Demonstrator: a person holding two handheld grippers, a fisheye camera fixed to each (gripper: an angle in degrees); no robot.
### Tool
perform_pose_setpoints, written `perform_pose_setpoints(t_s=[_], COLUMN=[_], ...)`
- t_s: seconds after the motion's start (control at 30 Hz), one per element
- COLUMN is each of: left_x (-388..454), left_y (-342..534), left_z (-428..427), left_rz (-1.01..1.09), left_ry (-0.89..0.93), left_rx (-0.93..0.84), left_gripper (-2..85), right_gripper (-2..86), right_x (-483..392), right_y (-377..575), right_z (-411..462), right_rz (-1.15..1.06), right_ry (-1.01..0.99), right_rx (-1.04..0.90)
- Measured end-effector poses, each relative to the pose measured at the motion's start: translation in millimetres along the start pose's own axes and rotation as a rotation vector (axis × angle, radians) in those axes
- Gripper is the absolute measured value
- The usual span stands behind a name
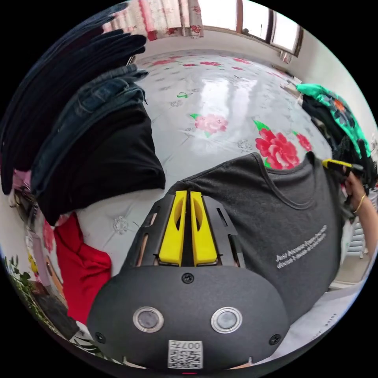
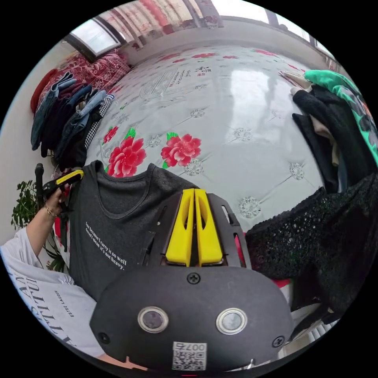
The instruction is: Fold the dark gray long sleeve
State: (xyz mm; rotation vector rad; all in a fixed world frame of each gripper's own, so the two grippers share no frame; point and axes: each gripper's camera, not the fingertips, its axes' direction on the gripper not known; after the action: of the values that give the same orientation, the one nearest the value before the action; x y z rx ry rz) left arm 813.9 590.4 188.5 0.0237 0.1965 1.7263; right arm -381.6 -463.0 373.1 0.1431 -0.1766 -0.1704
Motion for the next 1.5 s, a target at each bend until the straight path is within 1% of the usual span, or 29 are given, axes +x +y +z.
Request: perform_pose_setpoints(t_s=[0.03, 0.07, 0.13, 0.17, 0.23, 0.3, 0.37, 0.47, 0.53, 0.63, 0.67, 0.7, 0.73, 0.77, 0.8, 0.83, 0.87, 0.9, 0.97, 1.0, 1.07, 1.13, 1.17, 1.2, 1.27, 1.3, 1.4, 1.47, 1.5], left_x=[-10, -20, -32, -40, -51, -62, -75, -85, -87, -94, -97, -98, -97, -99, -100, -107, -119, -127, -167, -178, -217, -233, -234, -232, -205, -195, -126, -62, -47], left_y=[8, 20, 50, 75, 118, 164, 222, 277, 297, 314, 318, 321, 327, 327, 327, 323, 320, 319, 320, 321, 323, 315, 304, 296, 261, 251, 211, 192, 189], left_z=[-1, -9, -31, -48, -71, -88, -104, -114, -109, -76, -57, -49, -52, -43, -43, -41, -44, -49, -82, -91, -126, -148, -162, -168, -189, -192, -194, -175, -168], left_rz=[-0.03, -0.08, -0.114, -0.128, -0.162, -0.21, -0.305, -0.397, -0.383, -0.314, -0.272, -0.245, -0.181, -0.152, -0.127, -0.102, -0.092, -0.11, -0.237, -0.271, -0.365, -0.358, -0.311, -0.281, -0.122, -0.08, 0.14, 0.285, 0.314], left_ry=[0.083, 0.121, 0.127, 0.106, 0.052, -0.027, -0.154, -0.244, -0.246, -0.223, -0.21, -0.199, -0.201, -0.233, -0.236, -0.206, -0.112, -0.063, 0.164, 0.237, 0.495, 0.616, 0.667, 0.689, 0.762, 0.78, 0.906, 0.965, 0.961], left_rx=[-0.015, -0.008, 0.057, 0.101, 0.135, 0.139, 0.116, 0.085, 0.067, -0.051, -0.129, -0.16, -0.075, -0.119, -0.116, -0.154, -0.155, -0.126, 0.064, 0.123, 0.374, 0.502, 0.56, 0.583, 0.614, 0.613, 0.575, 0.459, 0.414], left_gripper=[1.6, 2.4, 3.3, 3.7, 4.3, 4.6, 4.7, 5.4, 6.6, 8.0, 6.4, 5.6, 2.2, 0.2, -0.1, -0.5, -0.7, -0.7, -0.9, -0.9, -0.9, -0.9, -0.9, -0.9, -0.8, -0.7, 0.2, 4.5, 5.6], right_gripper=[-0.2, -0.2, -0.3, -0.3, -0.3, -0.3, -0.3, -0.3, -0.3, -0.3, -0.3, -0.3, -0.3, -0.3, -0.3, -0.3, -0.3, -0.3, -0.3, -0.3, -0.3, -0.3, -0.3, -0.2, -0.1, -0.1, 0.3, 0.7, 1.3], right_x=[-1, -4, -16, -20, -36, -53, -73, -107, -131, -152, -156, -161, -166, -168, -170, -171, -171, -170, -168, -165, -162, -159, -159, -158, -157, -155, -147, -139, -132], right_y=[12, 21, 61, 71, 113, 146, 177, 220, 245, 261, 263, 267, 271, 273, 277, 282, 285, 292, 301, 307, 315, 322, 323, 325, 327, 328, 332, 335, 336], right_z=[-10, -18, -49, -54, -63, -61, -53, -33, -22, -16, -16, -18, -21, -23, -26, -30, -32, -36, -42, -46, -52, -60, -62, -66, -73, -77, -83, -82, -80], right_rz=[0.026, 0.031, -0.001, -0.012, -0.048, -0.083, -0.118, -0.174, -0.217, -0.266, -0.276, -0.294, -0.311, -0.32, -0.333, -0.336, -0.336, -0.334, -0.326, -0.316, -0.306, -0.302, -0.303, -0.301, -0.293, -0.287, -0.254, -0.222, -0.196], right_ry=[0.017, 0.031, 0.015, -0.001, -0.059, -0.07, -0.054, -0.078, -0.136, -0.183, -0.191, -0.199, -0.202, -0.204, -0.204, -0.195, -0.189, -0.181, -0.173, -0.168, -0.172, -0.182, -0.182, -0.182, -0.186, -0.189, -0.181, -0.163, -0.154], right_rx=[0.055, 0.104, 0.252, 0.265, 0.256, 0.223, 0.178, 0.072, 0.018, -0.005, -0.009, -0.004, 0.015, 0.022, 0.027, 0.044, 0.055, 0.075, 0.097, 0.113, 0.139, 0.177, 0.187, 0.207, 0.24, 0.265, 0.308, 0.308, 0.298])
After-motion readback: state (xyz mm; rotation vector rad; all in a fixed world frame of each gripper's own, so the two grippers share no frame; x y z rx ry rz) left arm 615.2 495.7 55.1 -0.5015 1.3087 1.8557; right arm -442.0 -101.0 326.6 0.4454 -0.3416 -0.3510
